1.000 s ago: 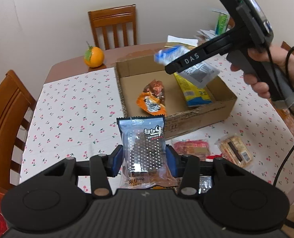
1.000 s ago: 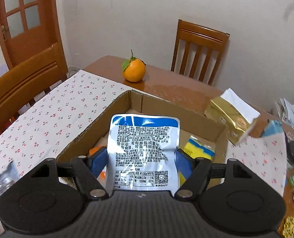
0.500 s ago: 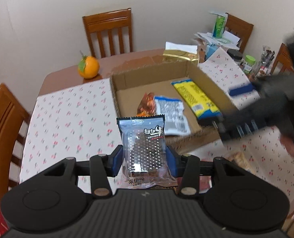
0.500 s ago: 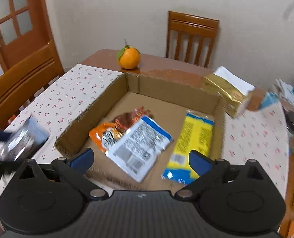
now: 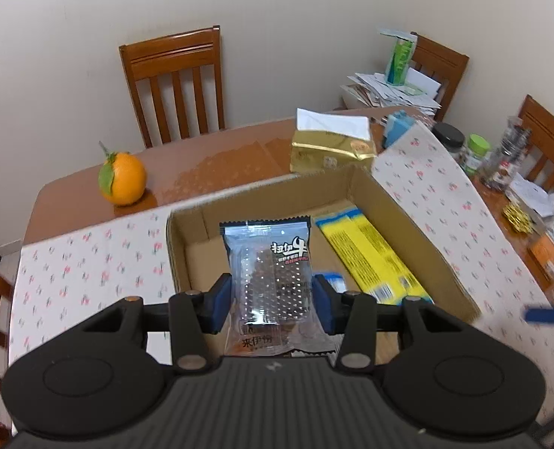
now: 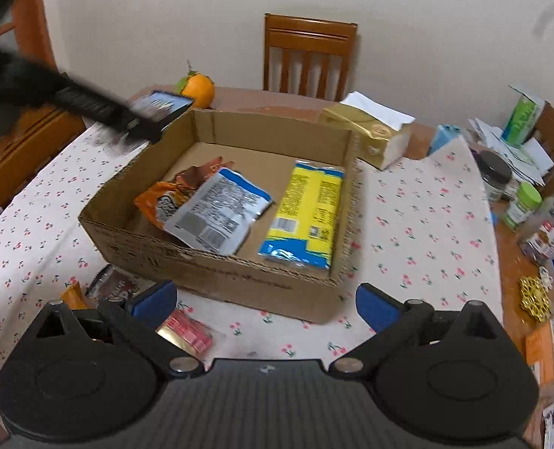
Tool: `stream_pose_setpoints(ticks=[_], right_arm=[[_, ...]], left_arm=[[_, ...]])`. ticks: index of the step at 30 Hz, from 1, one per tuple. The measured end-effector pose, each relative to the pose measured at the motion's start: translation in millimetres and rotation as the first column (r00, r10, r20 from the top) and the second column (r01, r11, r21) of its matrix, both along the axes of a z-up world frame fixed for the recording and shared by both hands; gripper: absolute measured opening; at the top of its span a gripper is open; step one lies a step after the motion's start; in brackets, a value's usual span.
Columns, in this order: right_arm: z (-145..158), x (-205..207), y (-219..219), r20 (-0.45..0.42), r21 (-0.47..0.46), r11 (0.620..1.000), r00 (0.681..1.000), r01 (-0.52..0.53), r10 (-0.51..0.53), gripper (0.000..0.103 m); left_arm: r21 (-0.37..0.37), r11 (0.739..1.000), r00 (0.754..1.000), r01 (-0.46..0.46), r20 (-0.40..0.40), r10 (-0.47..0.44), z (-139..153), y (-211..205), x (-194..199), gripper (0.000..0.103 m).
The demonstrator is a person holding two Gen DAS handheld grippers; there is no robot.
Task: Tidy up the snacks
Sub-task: 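Lower the grey foil packet into the box and open the left gripper, then move both grippers back toward the remaining snacks on the table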
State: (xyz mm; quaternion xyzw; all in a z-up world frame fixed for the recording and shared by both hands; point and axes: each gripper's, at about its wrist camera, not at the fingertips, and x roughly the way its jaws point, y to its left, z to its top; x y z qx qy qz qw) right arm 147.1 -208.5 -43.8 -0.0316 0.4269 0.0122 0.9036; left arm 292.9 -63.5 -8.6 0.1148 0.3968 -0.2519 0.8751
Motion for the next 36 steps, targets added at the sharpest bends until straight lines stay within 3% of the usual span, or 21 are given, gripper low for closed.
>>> stream_pose_setpoints(ticks=[5, 7, 9, 10, 13, 25, 36], right_arm=[[0, -7, -13, -0.009, -0.001, 0.998, 0.998, 0.055, -0.055, 0.103], [-1, -10, -19, -0.010, 0.000, 0.997, 0.997, 0.073, -0.073, 0.103], [-2, -12, -23, -0.012, 0.005, 0.996, 0.996, 0.088, -0.088, 0.103], [-3, -12, -24, -0.016, 0.009, 0.996, 0.996, 0.093, -0.093, 0.103], [-5, -13, -27, -0.027, 0.006, 0.995, 0.995, 0.100, -0.100, 0.103], [-10, -17, -25, -0.036, -0.022, 0.995, 0.995, 0.096, -0.096, 0.103], [-37, -32, -15, -0.115, -0.042, 0.995, 0.989, 0.093, -0.097, 0.103]], left_arm=[[0.019, 1.000, 1.000, -0.021, 0.014, 0.021, -10, -15, 36, 0.045], [0.032, 0.999, 0.999, -0.042, 0.029, 0.041, -15, -19, 46, 0.050], [0.027, 0.997, 0.996, -0.077, 0.041, 0.076, -20, -18, 52, 0.073], [0.030, 0.995, 0.995, -0.093, 0.044, 0.092, -21, -17, 54, 0.079], [0.038, 0.993, 0.992, -0.112, 0.063, 0.109, -20, -11, 51, 0.083], [0.035, 0.992, 0.986, -0.124, 0.114, 0.120, 4, 22, -27, 0.094], [0.101, 0.979, 0.984, -0.176, 0.059, 0.171, -38, 45, -114, 0.095]])
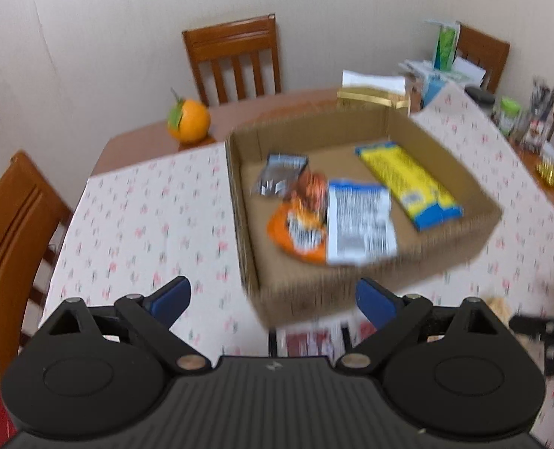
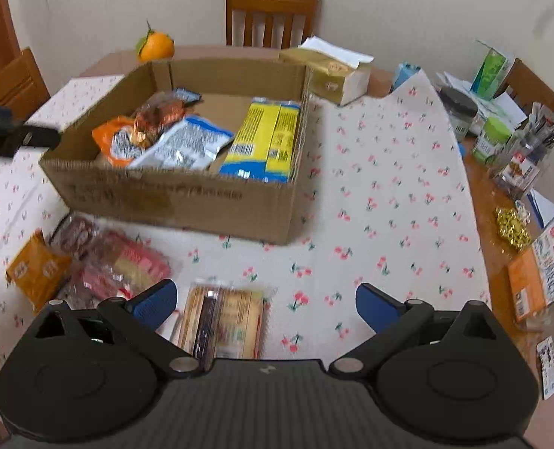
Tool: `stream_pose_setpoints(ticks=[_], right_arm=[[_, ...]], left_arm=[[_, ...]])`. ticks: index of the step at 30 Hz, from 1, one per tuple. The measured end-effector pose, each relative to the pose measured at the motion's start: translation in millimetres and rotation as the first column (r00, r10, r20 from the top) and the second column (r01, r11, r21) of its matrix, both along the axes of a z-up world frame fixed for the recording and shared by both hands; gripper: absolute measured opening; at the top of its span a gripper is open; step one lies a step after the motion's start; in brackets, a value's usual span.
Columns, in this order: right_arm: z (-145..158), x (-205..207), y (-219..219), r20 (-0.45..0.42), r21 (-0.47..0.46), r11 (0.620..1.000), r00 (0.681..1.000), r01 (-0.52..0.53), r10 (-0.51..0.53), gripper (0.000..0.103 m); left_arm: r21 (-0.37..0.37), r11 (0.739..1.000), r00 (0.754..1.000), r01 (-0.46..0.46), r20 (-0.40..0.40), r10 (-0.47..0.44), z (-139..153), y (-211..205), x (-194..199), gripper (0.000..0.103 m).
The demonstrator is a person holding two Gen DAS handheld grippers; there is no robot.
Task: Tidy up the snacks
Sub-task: 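Move both grippers back toward the remaining snacks on the table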
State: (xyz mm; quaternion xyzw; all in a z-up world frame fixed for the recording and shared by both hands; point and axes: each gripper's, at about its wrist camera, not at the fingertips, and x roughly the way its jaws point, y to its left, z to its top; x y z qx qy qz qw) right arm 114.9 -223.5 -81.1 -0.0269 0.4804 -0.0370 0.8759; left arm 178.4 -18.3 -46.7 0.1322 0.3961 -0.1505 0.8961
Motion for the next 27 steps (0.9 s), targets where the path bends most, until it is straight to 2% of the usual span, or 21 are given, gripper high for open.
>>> stream_pose_setpoints(ticks=[6, 11, 17, 27], right_arm=[[-16, -6, 5, -0.046, 0.003, 1.000, 0.999, 0.006, -0.006, 0.103], [-13, -9, 11, -0.048, -0.007, 1.000, 0.999, -0.004, 0.004, 0.103], [-10, -12, 11, -0.043, -0.017, 1.000, 0.999, 0.000, -0.001, 0.103], [-23, -7, 8, -0.078, 0.000, 1.000, 0.997, -0.013, 0.013, 0.103]], left_arm=[[-0.019, 0.995, 0.991, -0.096, -0.094, 0.094, -28, 14, -7, 0.095], [-0.019, 0.984, 0.974, -0.176, -0.146, 0.171, -50, 20, 5, 0.095], [0.016, 0.982, 0.968, -0.188, -0.168, 0.188, -67, 16, 4, 0.095], [0.044, 0.985, 0.968, -0.170, -0.181, 0.175, -63, 26, -25, 0.095]])
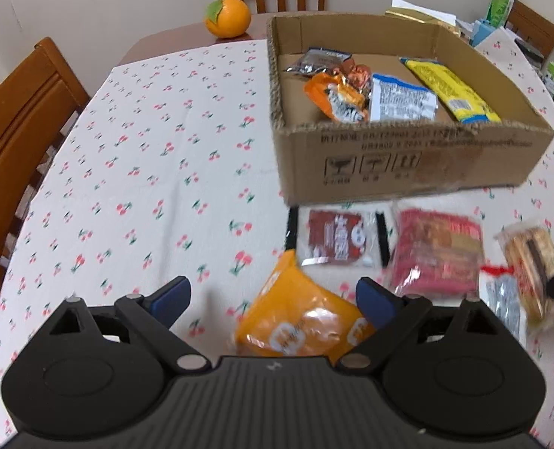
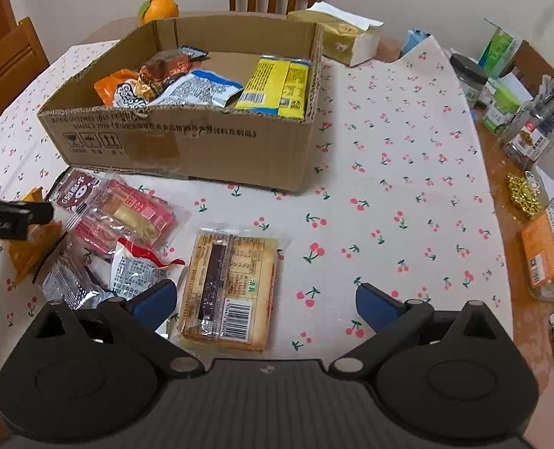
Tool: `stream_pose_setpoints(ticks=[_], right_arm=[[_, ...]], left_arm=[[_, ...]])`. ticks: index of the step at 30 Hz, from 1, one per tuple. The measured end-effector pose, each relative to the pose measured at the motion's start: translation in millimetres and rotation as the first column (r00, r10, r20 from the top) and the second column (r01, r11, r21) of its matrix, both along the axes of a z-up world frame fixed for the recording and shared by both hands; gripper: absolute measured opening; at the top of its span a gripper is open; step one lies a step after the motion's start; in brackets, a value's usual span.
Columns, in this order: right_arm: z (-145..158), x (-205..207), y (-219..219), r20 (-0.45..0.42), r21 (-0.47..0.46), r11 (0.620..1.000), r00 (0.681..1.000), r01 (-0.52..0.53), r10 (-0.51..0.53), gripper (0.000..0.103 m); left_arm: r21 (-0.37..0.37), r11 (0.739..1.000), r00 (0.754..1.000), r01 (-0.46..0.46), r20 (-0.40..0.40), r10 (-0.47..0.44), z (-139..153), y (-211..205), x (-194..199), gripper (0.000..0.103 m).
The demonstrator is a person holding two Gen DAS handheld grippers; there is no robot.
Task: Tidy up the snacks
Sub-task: 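Move both grippers back toward the remaining snacks on the table, then grasp the orange packet with the left gripper while the right gripper grasps the wrapped cake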
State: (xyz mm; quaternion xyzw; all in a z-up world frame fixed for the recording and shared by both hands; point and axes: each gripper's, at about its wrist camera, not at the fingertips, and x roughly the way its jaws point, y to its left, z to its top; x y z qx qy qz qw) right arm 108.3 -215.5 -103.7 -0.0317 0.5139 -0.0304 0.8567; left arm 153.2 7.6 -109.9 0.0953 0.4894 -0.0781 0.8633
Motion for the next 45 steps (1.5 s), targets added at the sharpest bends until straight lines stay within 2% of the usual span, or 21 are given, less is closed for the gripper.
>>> stream_pose_setpoints(ticks=[11, 20, 24, 26, 29, 35, 45], right_arm=[[-19, 11, 6, -0.024, 0.013, 1.000, 0.999, -0.022, 0.022, 0.103], [-34, 10, -9, -0.052, -0.012, 0.999, 0.998, 0.037, -0.037, 0.103], [-35, 9, -22, -0.054, 0.018, 0.999, 0.997, 0.051, -0.050, 0.103], [-36, 9, -26, -0.050, 0.032, 0.999, 0.998, 0.037, -0.036, 0.103], [-37, 11, -25, -0.043, 0.031, 0.999, 0.999, -0.010, 0.012, 0.103], [-37, 13, -25, -0.023, 0.035, 0.997, 0.997, -0.072, 0.073, 0.103], [-39, 14, -21, 0.006, 0.034, 0.995, 0.996, -0.090, 0.090, 0.103]], left_arm=[[0.016, 0.999, 0.999, -0.045, -0.017, 0.045, -7, 21, -20, 0.095], [0.002, 1.000, 0.999, -0.022, -0.027, 0.022, -20, 12, -17, 0.095], [-0.021, 0.999, 0.999, -0.037, -0.033, 0.036, -22, 13, -14, 0.100], [-0.022, 0.998, 0.998, -0.051, -0.035, 0.051, -23, 14, -14, 0.103], [-0.076, 0.992, 0.994, -0.096, -0.060, 0.091, -26, 21, -13, 0.103], [-0.073, 0.994, 0.996, -0.079, -0.044, 0.076, -26, 22, -14, 0.103], [-0.073, 0.994, 0.996, -0.087, -0.038, 0.084, -26, 18, -14, 0.103]])
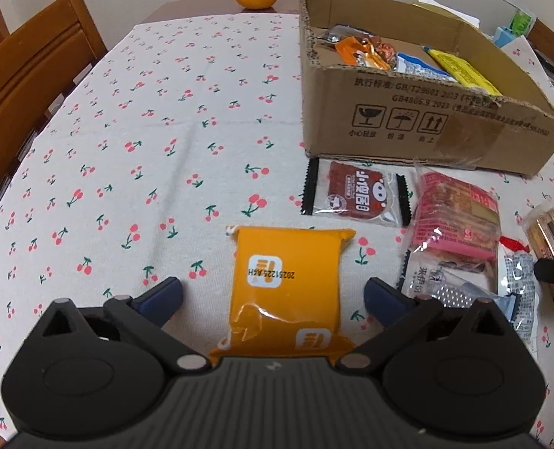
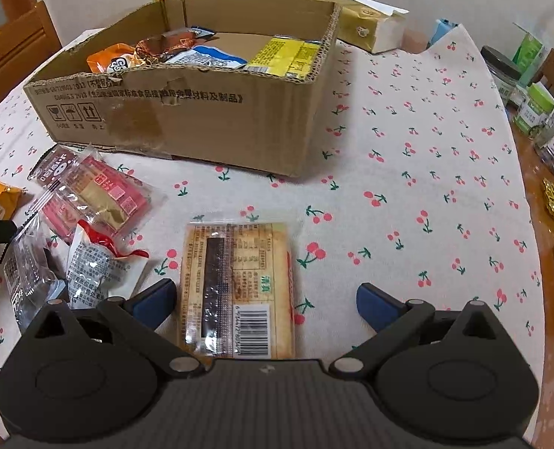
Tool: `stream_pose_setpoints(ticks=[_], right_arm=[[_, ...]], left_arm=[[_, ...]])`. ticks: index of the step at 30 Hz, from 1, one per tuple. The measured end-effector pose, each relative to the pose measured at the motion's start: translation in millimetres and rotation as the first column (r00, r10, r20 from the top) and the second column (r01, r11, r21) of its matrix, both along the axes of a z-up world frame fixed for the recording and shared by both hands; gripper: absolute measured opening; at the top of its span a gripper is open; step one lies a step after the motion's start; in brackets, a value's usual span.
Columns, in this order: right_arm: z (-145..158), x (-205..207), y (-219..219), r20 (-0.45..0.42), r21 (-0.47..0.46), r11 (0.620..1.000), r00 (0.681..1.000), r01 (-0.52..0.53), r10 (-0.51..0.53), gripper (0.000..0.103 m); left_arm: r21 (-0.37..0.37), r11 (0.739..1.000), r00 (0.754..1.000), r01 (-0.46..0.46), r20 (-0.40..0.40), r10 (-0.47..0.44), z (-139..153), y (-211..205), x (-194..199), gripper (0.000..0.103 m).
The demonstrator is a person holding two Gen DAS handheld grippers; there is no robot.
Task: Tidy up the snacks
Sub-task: 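Grasp the orange packet with the left gripper while the right gripper grasps the wrapped cake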
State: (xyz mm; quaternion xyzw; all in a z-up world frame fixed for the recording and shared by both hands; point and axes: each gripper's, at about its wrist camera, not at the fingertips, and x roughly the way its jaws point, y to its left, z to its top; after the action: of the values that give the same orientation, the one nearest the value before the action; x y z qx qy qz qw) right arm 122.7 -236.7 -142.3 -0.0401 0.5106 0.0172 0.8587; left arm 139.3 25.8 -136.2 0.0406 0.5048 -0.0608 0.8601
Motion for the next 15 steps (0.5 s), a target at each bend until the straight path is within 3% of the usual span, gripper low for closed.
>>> stream_pose_setpoints(ticks=[2, 6, 9, 13, 15], right_arm=[[0, 0, 3, -0.001, -0.001, 1.000, 1.000, -0.020, 0.020, 0.103], [1, -1, 9, 0.006, 0.003, 0.999, 0.999, -0.053, 0.053, 0.100], [4, -2, 13, 0.012, 0.005, 0.997, 0.997, -0.074, 0.074, 0.090], [7, -4, 15, 0.015, 0.005, 0.997, 0.997, -0.079, 0.079, 0.081], [8, -5, 15, 0.021, 0.006, 0.997, 0.997, -0.078, 0.078, 0.073]], left_arm=[[-0.004, 1.000, 1.000, 0.004, 0.002, -0.004, 1, -1, 0, 0.100], [-0.003, 1.000, 0.999, 0.029, 0.020, -0.029, 7, -6, -2, 0.080], [-0.010, 0.999, 0.999, 0.044, 0.020, -0.044, 9, -10, -4, 0.070], [-0.013, 0.999, 0.999, 0.041, 0.020, -0.041, 10, -9, -3, 0.067], [-0.012, 0.999, 0.999, 0.047, 0.023, -0.046, 10, -9, -3, 0.061]])
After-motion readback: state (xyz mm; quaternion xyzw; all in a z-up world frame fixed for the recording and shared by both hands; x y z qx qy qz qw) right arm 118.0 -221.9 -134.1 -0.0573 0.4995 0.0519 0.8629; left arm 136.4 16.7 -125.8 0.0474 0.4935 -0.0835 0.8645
